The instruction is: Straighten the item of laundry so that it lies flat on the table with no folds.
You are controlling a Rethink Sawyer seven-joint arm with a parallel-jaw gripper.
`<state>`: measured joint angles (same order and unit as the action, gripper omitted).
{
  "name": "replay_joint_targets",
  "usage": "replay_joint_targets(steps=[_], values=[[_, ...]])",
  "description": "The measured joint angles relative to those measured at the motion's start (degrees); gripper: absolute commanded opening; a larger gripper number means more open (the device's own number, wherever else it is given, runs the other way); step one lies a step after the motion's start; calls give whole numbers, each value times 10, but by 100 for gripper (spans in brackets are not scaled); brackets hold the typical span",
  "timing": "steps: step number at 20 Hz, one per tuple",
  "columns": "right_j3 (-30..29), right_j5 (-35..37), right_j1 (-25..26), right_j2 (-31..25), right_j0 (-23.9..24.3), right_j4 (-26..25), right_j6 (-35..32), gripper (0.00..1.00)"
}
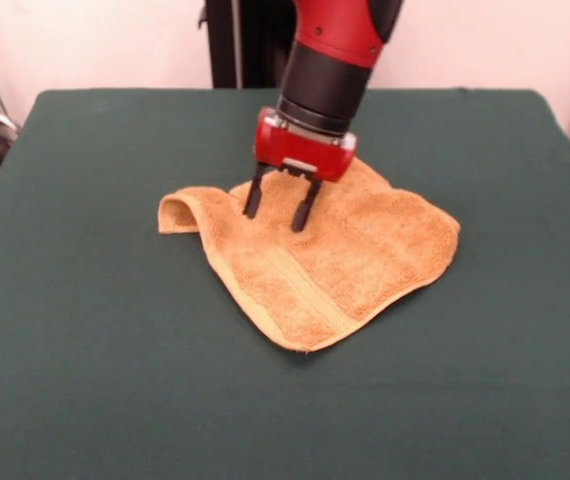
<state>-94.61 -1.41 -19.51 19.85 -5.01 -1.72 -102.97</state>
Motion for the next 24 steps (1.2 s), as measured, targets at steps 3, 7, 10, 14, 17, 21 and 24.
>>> replay_joint_targets(steps=[3,7,10,14,17,21,24], values=[[33,0,10,15,-25,30,0,100],[69,0,20,19,-38,59,0,100],[83,0,24,17,-37,66,0,100],[94,0,26,8,-22,66,0,100],[100,0,31,11,-21,66,0,100],[101,7,33,8,-20,66,0,100],[101,16,33,3,-15,66,0,100]])
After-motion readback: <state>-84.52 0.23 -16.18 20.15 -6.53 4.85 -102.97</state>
